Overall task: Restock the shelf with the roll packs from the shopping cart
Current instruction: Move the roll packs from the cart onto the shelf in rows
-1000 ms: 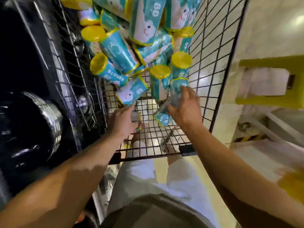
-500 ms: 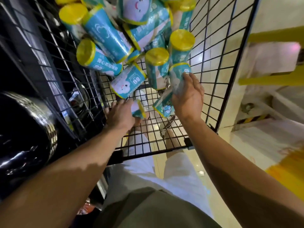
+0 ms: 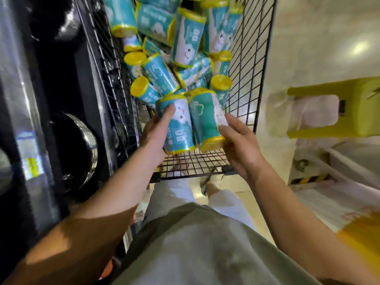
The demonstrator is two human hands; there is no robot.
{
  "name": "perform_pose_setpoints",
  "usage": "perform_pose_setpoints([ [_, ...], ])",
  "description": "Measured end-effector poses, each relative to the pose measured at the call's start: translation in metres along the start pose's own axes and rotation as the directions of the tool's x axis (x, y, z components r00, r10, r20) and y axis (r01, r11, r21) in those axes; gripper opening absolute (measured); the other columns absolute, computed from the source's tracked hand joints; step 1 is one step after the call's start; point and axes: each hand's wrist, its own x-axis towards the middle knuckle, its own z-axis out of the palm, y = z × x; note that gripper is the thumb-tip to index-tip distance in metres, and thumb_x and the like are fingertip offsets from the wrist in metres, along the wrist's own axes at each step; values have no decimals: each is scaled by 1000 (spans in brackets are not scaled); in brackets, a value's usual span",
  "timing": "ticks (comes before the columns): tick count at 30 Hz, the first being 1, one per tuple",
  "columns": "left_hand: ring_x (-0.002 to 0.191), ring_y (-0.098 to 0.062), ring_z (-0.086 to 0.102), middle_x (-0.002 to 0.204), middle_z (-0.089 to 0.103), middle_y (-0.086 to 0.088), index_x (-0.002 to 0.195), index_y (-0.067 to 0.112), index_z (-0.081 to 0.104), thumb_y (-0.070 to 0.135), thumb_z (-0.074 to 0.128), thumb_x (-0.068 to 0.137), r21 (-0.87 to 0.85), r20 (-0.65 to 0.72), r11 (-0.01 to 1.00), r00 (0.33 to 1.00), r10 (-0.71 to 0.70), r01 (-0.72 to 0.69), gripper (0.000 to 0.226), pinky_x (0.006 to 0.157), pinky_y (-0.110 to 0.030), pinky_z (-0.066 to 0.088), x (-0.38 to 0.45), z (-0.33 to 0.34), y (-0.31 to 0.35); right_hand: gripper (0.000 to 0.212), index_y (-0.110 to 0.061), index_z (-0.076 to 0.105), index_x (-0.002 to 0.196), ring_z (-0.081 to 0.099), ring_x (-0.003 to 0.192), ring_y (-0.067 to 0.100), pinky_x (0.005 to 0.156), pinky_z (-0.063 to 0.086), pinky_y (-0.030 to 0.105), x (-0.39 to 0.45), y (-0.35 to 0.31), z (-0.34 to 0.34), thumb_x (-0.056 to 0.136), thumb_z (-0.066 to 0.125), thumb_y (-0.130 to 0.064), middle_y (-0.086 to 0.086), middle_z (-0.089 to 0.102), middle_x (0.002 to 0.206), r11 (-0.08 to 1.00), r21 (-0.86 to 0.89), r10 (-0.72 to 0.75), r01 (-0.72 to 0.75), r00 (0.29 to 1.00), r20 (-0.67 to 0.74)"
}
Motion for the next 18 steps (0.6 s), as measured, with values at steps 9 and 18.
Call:
perform_pose_setpoints([
  [9, 97, -17, 73, 110, 75, 3, 121, 24, 64, 42, 67, 91, -131, 22, 943, 950, 312, -307, 35, 82, -41, 60, -122, 20, 51, 65, 5, 47, 138, 63, 89, 22, 72, 52, 31, -51, -90, 22, 74, 48, -8, 16, 64, 109, 978, -80, -144, 192, 904, 403],
  [18, 94, -17, 74, 103, 77, 1, 120, 18, 64, 40, 70, 80, -124, 27, 804, 808, 589, -582, 45, 78, -36, 60, -220, 43, 21, 49, -4, 62, 122, 70, 94, 31, 82, 57, 41, -92, -113, -5, 76, 67, -19, 19, 72, 113, 897, -224, -233, 382, 838, 493],
])
